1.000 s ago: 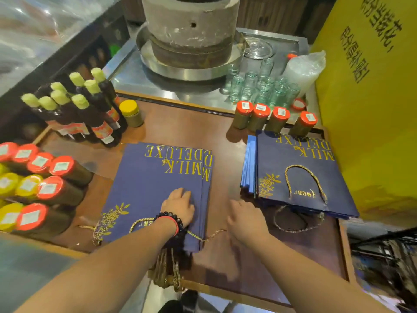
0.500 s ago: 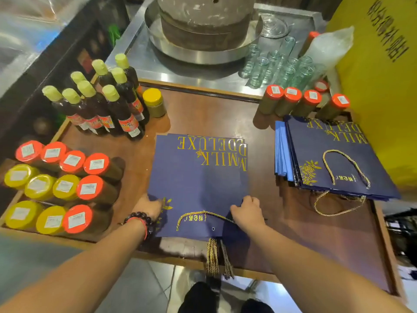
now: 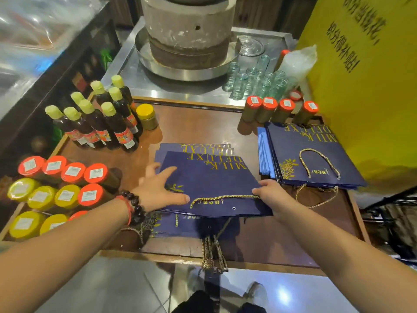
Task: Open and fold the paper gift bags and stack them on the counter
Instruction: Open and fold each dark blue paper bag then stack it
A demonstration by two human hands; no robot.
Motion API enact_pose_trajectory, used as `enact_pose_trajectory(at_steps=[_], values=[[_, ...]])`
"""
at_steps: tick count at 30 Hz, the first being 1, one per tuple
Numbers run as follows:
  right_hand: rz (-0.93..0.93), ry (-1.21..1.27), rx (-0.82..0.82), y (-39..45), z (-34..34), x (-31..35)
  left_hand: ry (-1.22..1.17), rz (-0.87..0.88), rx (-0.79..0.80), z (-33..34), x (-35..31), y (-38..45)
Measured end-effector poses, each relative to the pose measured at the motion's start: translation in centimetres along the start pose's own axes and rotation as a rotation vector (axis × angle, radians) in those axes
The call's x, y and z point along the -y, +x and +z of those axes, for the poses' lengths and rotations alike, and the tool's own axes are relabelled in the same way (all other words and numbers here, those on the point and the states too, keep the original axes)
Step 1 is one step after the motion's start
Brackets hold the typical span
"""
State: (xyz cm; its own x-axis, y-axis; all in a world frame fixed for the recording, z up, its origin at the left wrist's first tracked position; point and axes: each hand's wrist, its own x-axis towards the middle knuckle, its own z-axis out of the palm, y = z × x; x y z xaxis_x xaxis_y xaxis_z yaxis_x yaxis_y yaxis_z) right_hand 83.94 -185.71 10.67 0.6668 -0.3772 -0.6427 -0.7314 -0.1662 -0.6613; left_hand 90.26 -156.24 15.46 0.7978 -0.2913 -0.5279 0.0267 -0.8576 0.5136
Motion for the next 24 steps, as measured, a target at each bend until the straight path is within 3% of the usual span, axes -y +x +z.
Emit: enact_pose_trajectory(at_steps=[5, 8, 15, 21, 24], values=[[0.011, -0.119, -0.013, -3.1, -6.2, -0.2, 0.35, 0.211, 0.18, 0.6, -5.3, -3.0], [0.002, -0.213, 0.01, -5.1, -9.6, -1.3, 0.346, 0.236, 0.181, 2.0, -8.0, -3.8], [-0.01, -0.305, 0.059, -7.8, -16.1, -5.3, 0.386, 0.237, 0.368, 4.7, -13.6, -5.4], [0.119, -0.285, 0.103, -9.7, -20.9, -8.1, 0.421, 0.313, 0.331, 7.6, -19.0, -7.2], [0.179, -0.256, 0.142, -9.8, -23.2, -9.6, 0.419, 0.309, 0.194, 10.1, -20.9, -8.2]])
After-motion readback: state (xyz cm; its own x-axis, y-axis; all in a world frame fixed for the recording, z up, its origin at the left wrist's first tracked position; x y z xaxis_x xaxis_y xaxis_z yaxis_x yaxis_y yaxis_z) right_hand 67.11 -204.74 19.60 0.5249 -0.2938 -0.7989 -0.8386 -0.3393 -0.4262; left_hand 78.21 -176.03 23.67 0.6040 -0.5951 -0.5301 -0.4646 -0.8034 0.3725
